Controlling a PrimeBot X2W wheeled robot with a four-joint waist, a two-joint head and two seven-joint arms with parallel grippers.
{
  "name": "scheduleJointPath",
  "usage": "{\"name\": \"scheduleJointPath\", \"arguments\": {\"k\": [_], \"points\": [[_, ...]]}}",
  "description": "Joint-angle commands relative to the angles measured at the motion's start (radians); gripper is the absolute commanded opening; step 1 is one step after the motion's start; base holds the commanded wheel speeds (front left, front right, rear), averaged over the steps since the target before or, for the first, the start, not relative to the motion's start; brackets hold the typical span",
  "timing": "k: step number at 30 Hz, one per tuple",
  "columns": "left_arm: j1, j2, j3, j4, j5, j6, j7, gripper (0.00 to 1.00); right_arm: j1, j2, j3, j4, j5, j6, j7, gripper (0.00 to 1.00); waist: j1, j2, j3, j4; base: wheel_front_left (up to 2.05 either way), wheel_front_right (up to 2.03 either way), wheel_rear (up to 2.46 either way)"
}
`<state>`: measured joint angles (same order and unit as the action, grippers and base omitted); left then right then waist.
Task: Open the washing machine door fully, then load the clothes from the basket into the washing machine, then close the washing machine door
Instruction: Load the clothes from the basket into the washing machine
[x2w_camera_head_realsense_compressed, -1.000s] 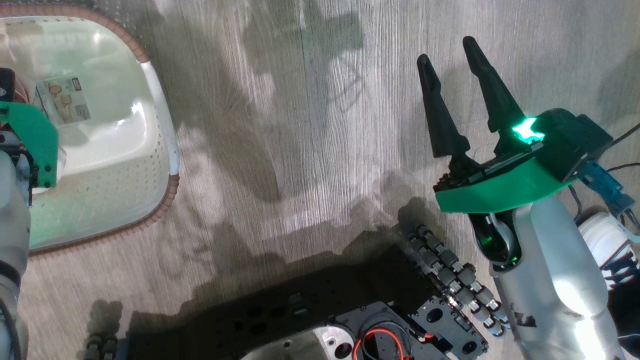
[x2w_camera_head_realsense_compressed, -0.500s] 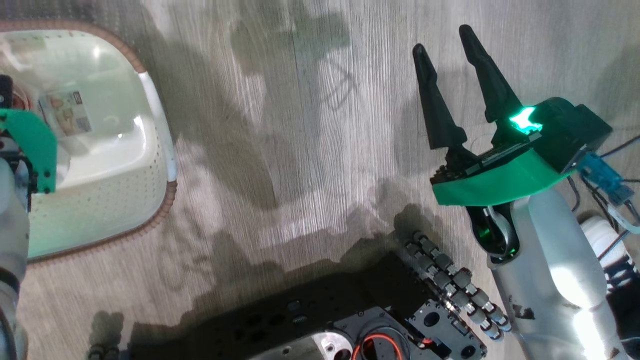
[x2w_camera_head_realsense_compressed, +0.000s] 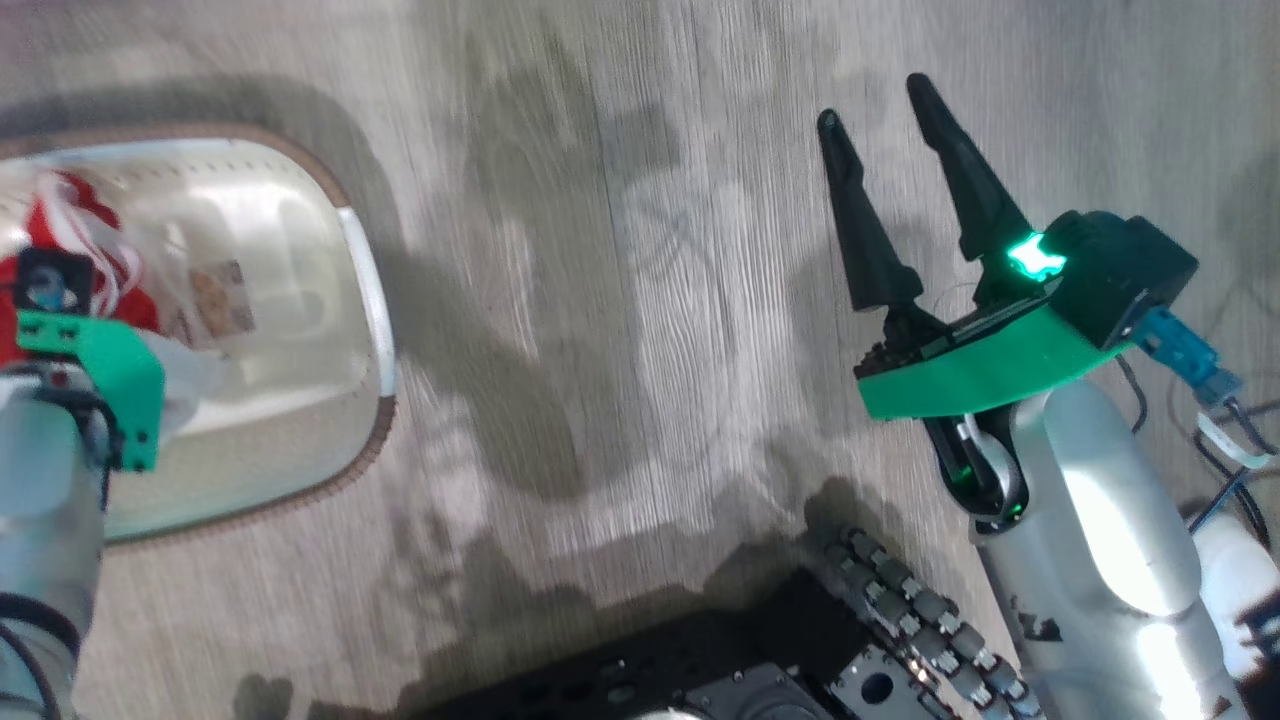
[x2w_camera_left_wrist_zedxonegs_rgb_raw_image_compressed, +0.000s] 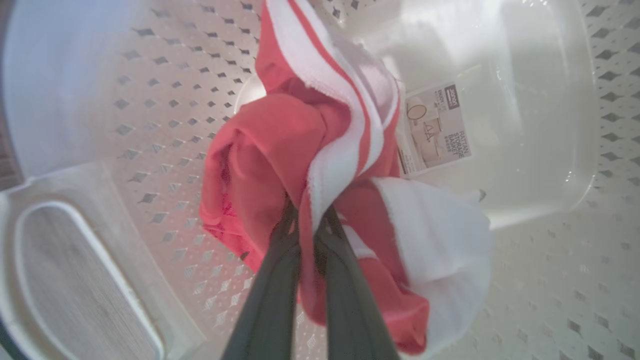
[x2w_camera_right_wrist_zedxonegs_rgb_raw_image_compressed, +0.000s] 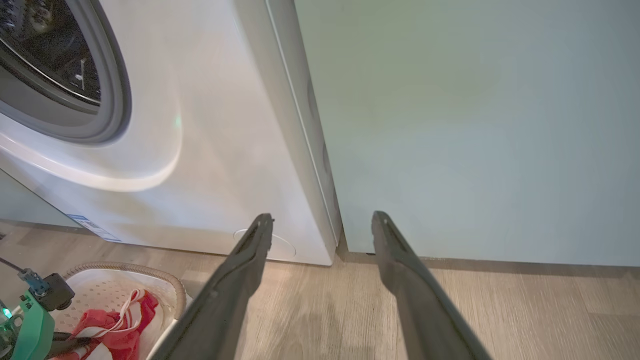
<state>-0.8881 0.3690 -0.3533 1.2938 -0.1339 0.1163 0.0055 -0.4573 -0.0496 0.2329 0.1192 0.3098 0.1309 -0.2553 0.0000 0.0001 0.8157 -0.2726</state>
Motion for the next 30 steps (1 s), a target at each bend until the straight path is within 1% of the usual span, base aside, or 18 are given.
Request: {"name": "scheduleJointPath", "arguments": {"k": [1,8,13,17,24,26,30], "points": [[0.049,0.031,0.018,-0.003,-0.017,-0.005,-0.027,0.00,0.052,-0.001,0.022,-0.018,0.009,0.000,-0.006,1.00,0.0000,-0.0001,-0.067,0.016,0.00,0.00,0.00],[0.115,0.019,0.022,-0.003,-0.043,-0.024,-0.096,0.00,0.083,-0.001,0.025,0.012,0.003,0.000,-0.006,1.00,0.0000,-0.0001,-0.190,0.036,0.00,0.00,0.00],[0.163,0.008,0.016,-0.003,-0.052,-0.037,-0.173,0.00,0.105,-0.001,0.023,0.031,0.005,0.000,-0.006,1.00,0.0000,-0.0001,-0.275,0.050,0.00,0.00,0.00],[0.179,0.002,0.014,-0.003,-0.058,-0.044,-0.210,0.00,0.116,-0.001,0.022,0.038,0.008,0.000,-0.006,1.00,0.0000,-0.0001,-0.315,0.058,0.00,0.00,0.00],[0.193,-0.031,0.021,-0.013,-0.078,-0.033,-0.262,0.00,0.141,-0.001,0.014,0.058,0.008,0.000,-0.006,1.00,0.0000,-0.0001,-0.396,0.079,0.00,0.00,0.00],[0.199,-0.039,0.026,-0.040,-0.083,-0.026,-0.266,0.00,0.148,-0.001,0.008,0.061,0.006,0.000,-0.006,1.00,0.0000,-0.0001,-0.415,0.087,0.00,0.00,0.00],[0.233,-0.051,0.045,-0.171,-0.087,-0.009,-0.267,0.00,0.162,-0.001,-0.008,0.065,0.001,0.000,-0.006,1.00,0.0000,-0.0001,-0.453,0.107,0.00,0.00,0.00]]}}
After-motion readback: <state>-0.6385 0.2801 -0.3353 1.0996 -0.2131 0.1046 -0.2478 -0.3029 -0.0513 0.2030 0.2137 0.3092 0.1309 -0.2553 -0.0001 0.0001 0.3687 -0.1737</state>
